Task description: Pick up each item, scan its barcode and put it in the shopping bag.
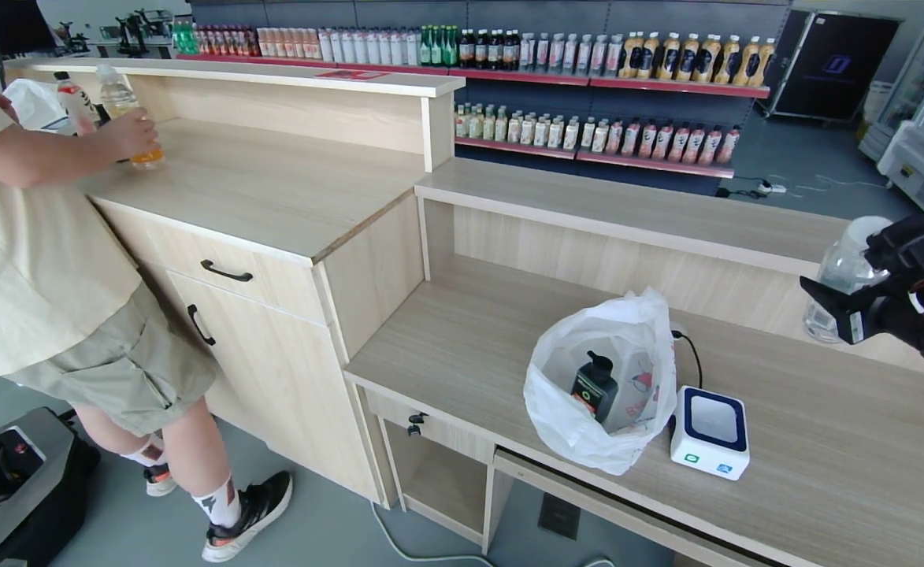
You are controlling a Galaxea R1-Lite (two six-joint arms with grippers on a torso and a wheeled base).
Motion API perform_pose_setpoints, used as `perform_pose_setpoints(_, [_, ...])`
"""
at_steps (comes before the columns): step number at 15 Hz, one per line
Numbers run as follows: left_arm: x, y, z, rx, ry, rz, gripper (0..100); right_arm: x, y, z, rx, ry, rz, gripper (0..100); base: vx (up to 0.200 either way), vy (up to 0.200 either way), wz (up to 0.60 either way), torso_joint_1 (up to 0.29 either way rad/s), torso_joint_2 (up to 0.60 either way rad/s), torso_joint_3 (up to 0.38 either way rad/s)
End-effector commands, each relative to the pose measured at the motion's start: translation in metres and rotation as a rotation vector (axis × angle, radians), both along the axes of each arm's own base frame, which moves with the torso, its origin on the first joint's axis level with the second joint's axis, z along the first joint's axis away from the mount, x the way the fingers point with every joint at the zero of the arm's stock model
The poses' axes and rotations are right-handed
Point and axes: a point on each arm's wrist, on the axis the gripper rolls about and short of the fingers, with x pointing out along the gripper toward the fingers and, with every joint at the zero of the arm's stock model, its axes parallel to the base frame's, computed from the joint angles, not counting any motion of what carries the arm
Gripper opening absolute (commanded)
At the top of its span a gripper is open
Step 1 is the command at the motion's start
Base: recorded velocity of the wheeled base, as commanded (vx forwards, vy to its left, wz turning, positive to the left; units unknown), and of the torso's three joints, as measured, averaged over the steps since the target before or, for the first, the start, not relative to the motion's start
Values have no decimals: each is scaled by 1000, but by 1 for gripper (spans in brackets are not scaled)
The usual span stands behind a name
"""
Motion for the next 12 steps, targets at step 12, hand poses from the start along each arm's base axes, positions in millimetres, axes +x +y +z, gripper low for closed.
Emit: perform_pose_setpoints(12, [0,0,0,0,0,1,100,90,26,-86,443,205,8,0,0,0,100,1,0,0])
